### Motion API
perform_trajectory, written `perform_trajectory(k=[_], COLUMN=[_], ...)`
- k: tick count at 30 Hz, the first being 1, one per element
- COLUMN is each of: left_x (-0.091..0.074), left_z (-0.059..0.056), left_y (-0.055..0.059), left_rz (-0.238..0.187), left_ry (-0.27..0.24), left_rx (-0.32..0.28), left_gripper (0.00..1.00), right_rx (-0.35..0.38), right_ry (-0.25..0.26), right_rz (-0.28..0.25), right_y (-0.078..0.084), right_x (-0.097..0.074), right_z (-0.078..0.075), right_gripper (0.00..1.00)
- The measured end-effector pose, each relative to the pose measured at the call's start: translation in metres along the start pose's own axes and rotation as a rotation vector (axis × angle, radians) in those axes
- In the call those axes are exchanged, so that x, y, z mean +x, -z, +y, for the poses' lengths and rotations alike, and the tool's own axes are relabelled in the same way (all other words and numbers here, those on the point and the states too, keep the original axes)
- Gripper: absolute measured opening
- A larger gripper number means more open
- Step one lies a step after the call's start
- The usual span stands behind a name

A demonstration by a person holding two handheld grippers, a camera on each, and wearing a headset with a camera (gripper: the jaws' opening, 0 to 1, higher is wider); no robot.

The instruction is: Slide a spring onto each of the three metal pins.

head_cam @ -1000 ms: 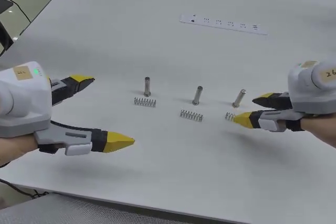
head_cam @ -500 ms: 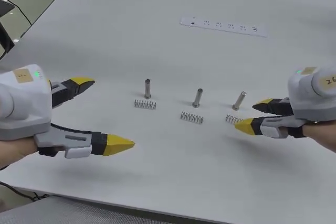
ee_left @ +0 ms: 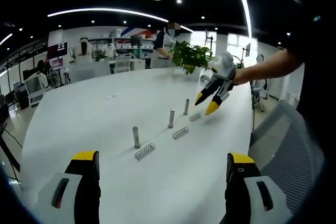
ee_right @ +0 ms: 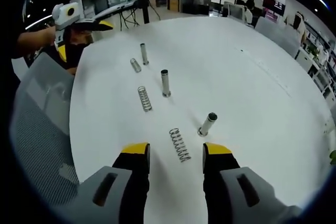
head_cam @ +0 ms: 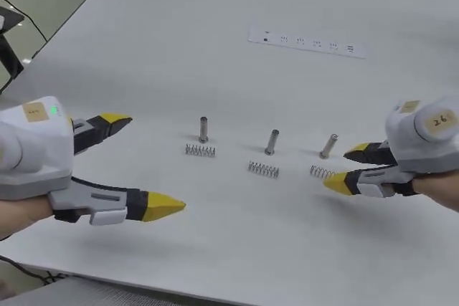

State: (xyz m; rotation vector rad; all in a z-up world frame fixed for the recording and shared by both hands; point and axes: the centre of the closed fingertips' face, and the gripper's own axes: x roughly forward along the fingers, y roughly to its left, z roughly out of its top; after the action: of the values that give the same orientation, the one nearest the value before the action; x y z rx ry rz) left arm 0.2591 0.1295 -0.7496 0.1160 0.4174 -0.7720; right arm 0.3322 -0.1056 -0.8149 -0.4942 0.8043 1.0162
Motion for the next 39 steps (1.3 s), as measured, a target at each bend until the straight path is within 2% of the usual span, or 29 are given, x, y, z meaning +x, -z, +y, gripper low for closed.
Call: perform_trajectory(k=[6, 15, 20, 34, 39], left_x=[-0.001, -0.002, -0.002, 0.0, 0.001], left_z=[-0.001, 0.0, -0.001, 0.0, 0.0], left_y=[0.0, 0.001, 0.003, 0.006, 0.007], left_rz=[0.001, 0.002, 0.004, 0.011, 0.013], left_ry=[0.001, -0.003, -0.004, -0.002, 0.001], left_rx=[0.0, -0.001, -0.004, -0.008, -0.009], left_gripper=[0.98, 0.98, 0.98, 0.98, 0.98], right_rx=[-0.034, -0.084, -0.088, -0.125, -0.146], right_ry=[-0.022, -0.054, -0.052, -0.084, -0.084], right_rz=[0.041, 0.103, 0.123, 0.195, 0.206], right_y=[0.003, 0.008, 0.01, 0.021, 0.021], right_x=[0.005, 0.014, 0.02, 0.028, 0.029], right_z=[0.001, 0.001, -0.005, -0.004, -0.003], right_gripper=[0.33, 0.31, 0.31, 0.24, 0.22])
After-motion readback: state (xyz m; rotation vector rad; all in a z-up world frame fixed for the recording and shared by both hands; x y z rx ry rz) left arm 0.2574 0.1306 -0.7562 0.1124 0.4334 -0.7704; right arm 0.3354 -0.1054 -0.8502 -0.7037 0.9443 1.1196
